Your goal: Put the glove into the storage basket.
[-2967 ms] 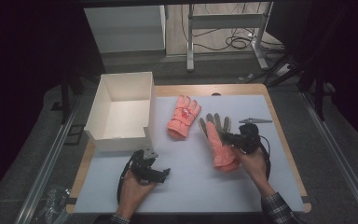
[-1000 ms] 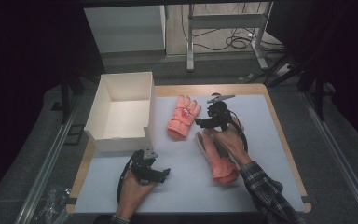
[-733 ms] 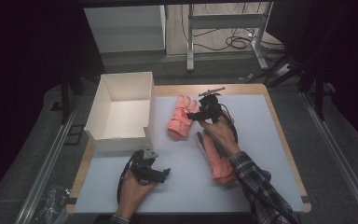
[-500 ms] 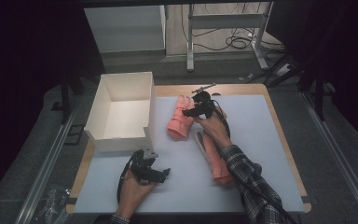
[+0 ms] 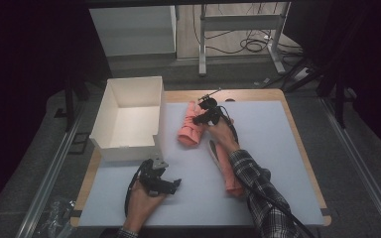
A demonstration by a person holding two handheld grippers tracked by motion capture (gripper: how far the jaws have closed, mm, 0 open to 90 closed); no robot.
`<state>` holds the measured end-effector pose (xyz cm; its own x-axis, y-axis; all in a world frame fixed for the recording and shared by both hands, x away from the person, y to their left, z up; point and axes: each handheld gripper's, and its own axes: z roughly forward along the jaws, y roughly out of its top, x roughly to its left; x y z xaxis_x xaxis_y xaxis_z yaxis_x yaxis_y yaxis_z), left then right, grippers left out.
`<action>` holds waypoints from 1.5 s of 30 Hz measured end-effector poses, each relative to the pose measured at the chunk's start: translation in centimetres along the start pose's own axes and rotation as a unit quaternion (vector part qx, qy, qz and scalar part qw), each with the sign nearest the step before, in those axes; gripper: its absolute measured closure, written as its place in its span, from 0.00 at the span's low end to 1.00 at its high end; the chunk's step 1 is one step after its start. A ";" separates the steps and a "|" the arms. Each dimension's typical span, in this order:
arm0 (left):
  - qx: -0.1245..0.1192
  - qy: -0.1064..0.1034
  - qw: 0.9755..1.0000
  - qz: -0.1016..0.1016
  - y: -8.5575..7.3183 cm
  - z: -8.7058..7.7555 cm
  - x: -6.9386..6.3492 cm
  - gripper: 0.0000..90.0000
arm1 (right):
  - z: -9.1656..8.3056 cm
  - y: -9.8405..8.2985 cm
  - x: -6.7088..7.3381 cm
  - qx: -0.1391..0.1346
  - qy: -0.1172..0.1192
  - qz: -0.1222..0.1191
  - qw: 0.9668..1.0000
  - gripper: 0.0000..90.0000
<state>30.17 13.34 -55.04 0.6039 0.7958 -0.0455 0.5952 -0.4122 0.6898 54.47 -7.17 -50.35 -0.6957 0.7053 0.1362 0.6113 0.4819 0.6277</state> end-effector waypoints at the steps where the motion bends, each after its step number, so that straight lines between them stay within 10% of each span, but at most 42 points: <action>1: 0.000 0.000 1.000 0.000 0.0 0.0 0.0 0.02 | 0.0 0.0 0.2 -0.002 -0.007 -0.006 1.000 0.88; 11: 0.000 0.000 1.000 0.000 0.0 0.0 0.0 0.02 | -2.2 0.3 0.7 -0.015 -0.010 -0.009 1.000 0.96; 25: 0.001 0.001 1.000 0.001 0.0 0.0 0.0 0.02 | -8.8 0.6 2.3 -0.039 0.051 -0.054 0.996 0.96; 45: 0.001 0.001 1.000 0.003 0.0 0.0 0.1 0.02 | -19.4 -5.8 1.7 -0.035 0.111 -0.099 0.988 0.96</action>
<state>30.20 13.37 -55.03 0.6071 0.7936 -0.0396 0.5922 -0.4186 0.6886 42.39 -18.85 -38.86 -0.8694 0.4653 0.1663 0.4331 0.5556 0.7097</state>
